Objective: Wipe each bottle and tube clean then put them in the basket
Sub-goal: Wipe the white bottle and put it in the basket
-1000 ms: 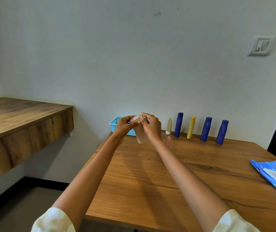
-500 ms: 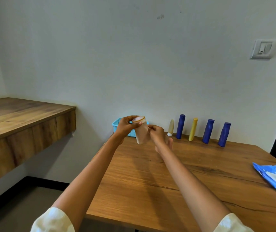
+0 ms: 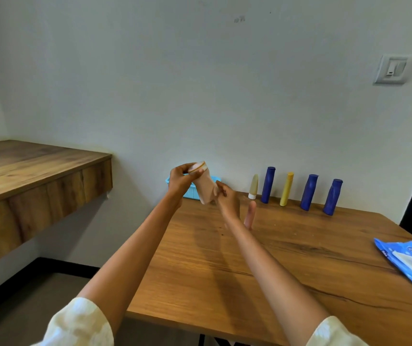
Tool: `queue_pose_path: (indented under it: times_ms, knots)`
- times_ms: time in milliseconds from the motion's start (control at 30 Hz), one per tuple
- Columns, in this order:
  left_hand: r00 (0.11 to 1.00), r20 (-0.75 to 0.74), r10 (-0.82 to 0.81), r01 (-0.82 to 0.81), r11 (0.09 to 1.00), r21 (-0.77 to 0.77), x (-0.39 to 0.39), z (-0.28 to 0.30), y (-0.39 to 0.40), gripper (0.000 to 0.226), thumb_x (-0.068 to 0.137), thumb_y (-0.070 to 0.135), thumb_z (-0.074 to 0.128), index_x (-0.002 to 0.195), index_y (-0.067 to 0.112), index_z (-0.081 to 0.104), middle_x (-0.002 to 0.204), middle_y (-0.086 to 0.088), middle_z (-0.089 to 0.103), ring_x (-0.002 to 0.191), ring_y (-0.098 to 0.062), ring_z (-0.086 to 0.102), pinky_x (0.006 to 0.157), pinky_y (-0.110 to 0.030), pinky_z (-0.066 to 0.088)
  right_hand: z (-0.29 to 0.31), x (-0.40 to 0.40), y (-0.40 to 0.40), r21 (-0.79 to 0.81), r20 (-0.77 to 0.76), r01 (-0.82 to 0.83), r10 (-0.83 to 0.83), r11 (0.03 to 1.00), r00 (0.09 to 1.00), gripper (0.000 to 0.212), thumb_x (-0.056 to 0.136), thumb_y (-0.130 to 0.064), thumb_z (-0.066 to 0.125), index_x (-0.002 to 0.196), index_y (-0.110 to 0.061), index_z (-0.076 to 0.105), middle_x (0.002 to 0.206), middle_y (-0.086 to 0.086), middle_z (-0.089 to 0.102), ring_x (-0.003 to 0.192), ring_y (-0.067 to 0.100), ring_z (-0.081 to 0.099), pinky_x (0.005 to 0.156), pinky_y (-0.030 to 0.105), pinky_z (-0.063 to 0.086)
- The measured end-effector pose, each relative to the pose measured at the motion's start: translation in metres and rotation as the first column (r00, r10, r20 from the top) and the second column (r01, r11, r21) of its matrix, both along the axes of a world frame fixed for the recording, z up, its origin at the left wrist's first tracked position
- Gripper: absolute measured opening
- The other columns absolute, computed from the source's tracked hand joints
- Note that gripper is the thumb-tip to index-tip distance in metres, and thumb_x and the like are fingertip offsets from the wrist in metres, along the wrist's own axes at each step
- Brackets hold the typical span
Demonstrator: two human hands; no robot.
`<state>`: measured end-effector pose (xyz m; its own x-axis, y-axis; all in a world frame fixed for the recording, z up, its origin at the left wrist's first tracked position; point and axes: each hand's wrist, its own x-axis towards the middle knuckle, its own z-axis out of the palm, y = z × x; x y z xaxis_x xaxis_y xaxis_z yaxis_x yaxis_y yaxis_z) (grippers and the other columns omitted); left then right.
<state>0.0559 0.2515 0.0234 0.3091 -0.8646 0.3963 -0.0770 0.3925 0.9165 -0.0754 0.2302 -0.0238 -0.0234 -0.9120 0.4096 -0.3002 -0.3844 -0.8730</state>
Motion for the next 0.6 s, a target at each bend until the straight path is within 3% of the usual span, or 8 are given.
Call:
queue_pose_path:
  times_ms: [100, 200, 267, 333, 433, 500, 600]
  knots:
    - [1.0, 0.002, -0.009, 0.009, 1.0, 0.011, 0.0, -0.003, 0.003, 0.029, 0.083, 0.017, 0.069, 0.11, 0.007, 0.065, 0.09, 0.0, 0.065, 0.079, -0.005, 0.06, 0.061, -0.012, 0.046, 0.008, 0.0, 0.005, 0.059, 0.058, 0.002, -0.005, 0.998, 0.998, 0.039, 0.1, -0.016, 0.039, 0.138, -0.011, 0.043, 0.141, 0.007, 0.048, 0.127, 0.021, 0.047, 0.096, 0.026, 0.041]
    - [1.0, -0.026, -0.002, 0.003, 0.999, 0.038, -0.006, -0.004, 0.002, 0.028, 0.084, 0.014, 0.068, 0.109, 0.002, 0.065, 0.082, -0.001, 0.064, 0.067, -0.001, 0.059, 0.053, -0.008, 0.044, 0.017, 0.017, 0.018, -0.067, 0.023, -0.007, 0.009, 0.998, 1.0, 0.048, 0.1, -0.014, 0.037, 0.147, -0.013, 0.025, 0.147, 0.008, 0.04, 0.13, 0.021, 0.043, 0.096, 0.022, 0.038]
    - [0.998, -0.064, 0.029, -0.027, 0.999, 0.038, -0.011, -0.003, 0.001, 0.024, 0.085, 0.015, 0.066, 0.104, 0.0, 0.065, 0.073, 0.0, 0.063, 0.056, 0.001, 0.06, 0.051, -0.009, 0.045, 0.011, 0.026, 0.026, -0.195, -0.052, -0.051, 0.042, 0.979, 0.998, 0.052, 0.1, -0.013, 0.038, 0.149, -0.017, 0.019, 0.145, 0.01, 0.041, 0.127, 0.021, 0.047, 0.096, 0.028, 0.046]
    - [0.991, -0.125, 0.052, -0.046, 0.998, 0.048, -0.013, 0.001, 0.002, 0.017, 0.086, 0.015, 0.065, 0.097, 0.002, 0.066, 0.07, -0.001, 0.064, 0.053, 0.001, 0.062, 0.051, -0.013, 0.048, -0.002, 0.029, 0.032, -0.276, -0.146, -0.102, 0.064, 0.956, 0.987, 0.054, 0.101, -0.017, 0.035, 0.15, -0.019, 0.013, 0.152, 0.009, 0.03, 0.136, 0.022, 0.035, 0.103, 0.036, 0.043]
    - [0.981, -0.175, 0.085, -0.077, 0.996, 0.055, -0.007, 0.004, 0.0, 0.029, 0.081, 0.02, 0.07, 0.102, 0.0, 0.066, 0.084, -0.01, 0.068, 0.074, -0.016, 0.065, 0.064, -0.023, 0.05, -0.026, 0.02, 0.028, -0.333, -0.325, -0.068, -0.047, 0.941, 0.944, 0.058, 0.098, -0.046, 0.013, 0.149, -0.02, 0.004, 0.158, 0.003, 0.01, 0.145, 0.017, 0.008, 0.118, 0.04, 0.019]
    - [0.978, -0.18, 0.107, -0.098, 0.993, 0.058, -0.003, 0.006, 0.0, 0.034, 0.08, 0.021, 0.071, 0.106, 0.001, 0.065, 0.092, -0.011, 0.068, 0.083, -0.02, 0.063, 0.066, -0.023, 0.048, -0.032, 0.015, 0.022, -0.27, -0.321, -0.045, -0.046, 0.962, 0.946, 0.08, 0.083, -0.067, -0.002, 0.15, -0.022, 0.004, 0.158, 0.001, 0.006, 0.145, 0.013, 0.002, 0.119, 0.035, 0.002]
    - [0.98, -0.177, 0.088, -0.076, 0.995, 0.07, -0.005, 0.008, 0.003, 0.028, 0.083, 0.018, 0.069, 0.106, 0.003, 0.064, 0.085, -0.007, 0.066, 0.077, -0.016, 0.062, 0.055, -0.014, 0.046, -0.019, 0.017, 0.015, -0.2, -0.235, -0.035, -0.013, 0.979, 0.972, 0.093, 0.075, -0.073, -0.005, 0.151, -0.02, 0.004, 0.159, 0.0, 0.003, 0.146, 0.012, -0.002, 0.119, 0.037, -0.003]
